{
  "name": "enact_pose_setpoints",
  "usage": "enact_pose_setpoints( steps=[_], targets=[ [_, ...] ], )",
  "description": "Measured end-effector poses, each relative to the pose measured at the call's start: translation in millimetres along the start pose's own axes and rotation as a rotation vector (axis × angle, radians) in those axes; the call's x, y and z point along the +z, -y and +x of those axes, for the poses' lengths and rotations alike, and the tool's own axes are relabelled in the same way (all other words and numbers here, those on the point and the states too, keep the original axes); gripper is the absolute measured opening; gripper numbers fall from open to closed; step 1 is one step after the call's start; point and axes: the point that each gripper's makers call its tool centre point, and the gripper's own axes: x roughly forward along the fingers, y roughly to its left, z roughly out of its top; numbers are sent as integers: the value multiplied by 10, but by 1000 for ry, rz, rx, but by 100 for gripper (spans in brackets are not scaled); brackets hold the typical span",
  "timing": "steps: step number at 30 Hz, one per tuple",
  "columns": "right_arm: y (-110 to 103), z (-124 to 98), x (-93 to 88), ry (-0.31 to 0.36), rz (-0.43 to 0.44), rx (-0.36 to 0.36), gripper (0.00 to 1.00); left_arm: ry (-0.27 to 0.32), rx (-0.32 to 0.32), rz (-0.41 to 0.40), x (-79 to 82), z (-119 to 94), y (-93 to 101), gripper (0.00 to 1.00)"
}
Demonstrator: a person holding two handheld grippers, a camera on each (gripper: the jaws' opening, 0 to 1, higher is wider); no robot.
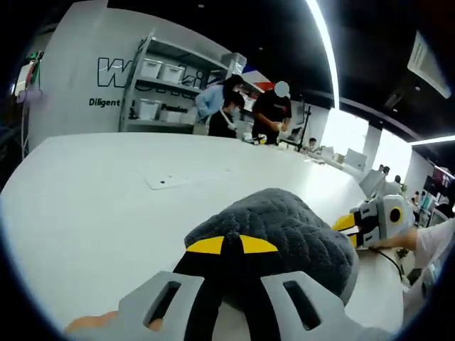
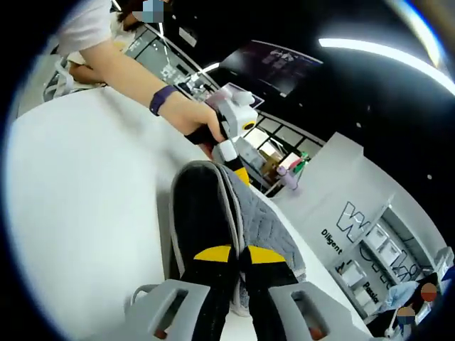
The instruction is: Fold the towel on the table until its edges align and the towel forms a compact rectangular stack.
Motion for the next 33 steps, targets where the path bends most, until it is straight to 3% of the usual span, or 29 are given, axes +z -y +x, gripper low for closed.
enact_pose_setpoints(
  steps=[5, 6, 7, 8, 12, 14, 17, 20, 23, 26, 33],
  targets=[
    [88, -61, 32, 16, -31, -32, 1, -33, -160, -50, 41, -67, 83, 3],
    [113, -82, 44, 21, -34, -43, 0, -36, -219, -62, 38, -105, 125, 3],
    [141, -99, 59, 28, -35, -55, 0, -43, -228, -89, 18, -127, 108, 2],
    [160, -116, 79, 38, -34, -64, 0, -40, -225, -90, 15, -143, 55, 2],
    [141, -121, 137, 56, -53, -65, 0, 13, -338, -137, 59, -199, 147, 2],
    [57, -95, 148, 57, -78, -32, 0, -3, -340, -147, -31, -156, 89, 2],
    [-201, -8, 80, 21, -119, 77, 0, -27, -332, -138, -197, -100, 106, 2],
    [-318, 38, 17, -13, -178, 118, 0, -18, -336, -148, -234, -83, 136, 2],
    [-381, 63, -18, -25, -156, 146, 0, -69, -323, -84, -370, -67, 146, 2],
    [-385, 64, -45, -30, -126, 159, 0, -65, -322, -81, -386, -82, 173, 2],
    [-361, 56, -29, -10, -88, 154, 1, -46, -298, -59, -266, -78, 41, 4]
  ],
)
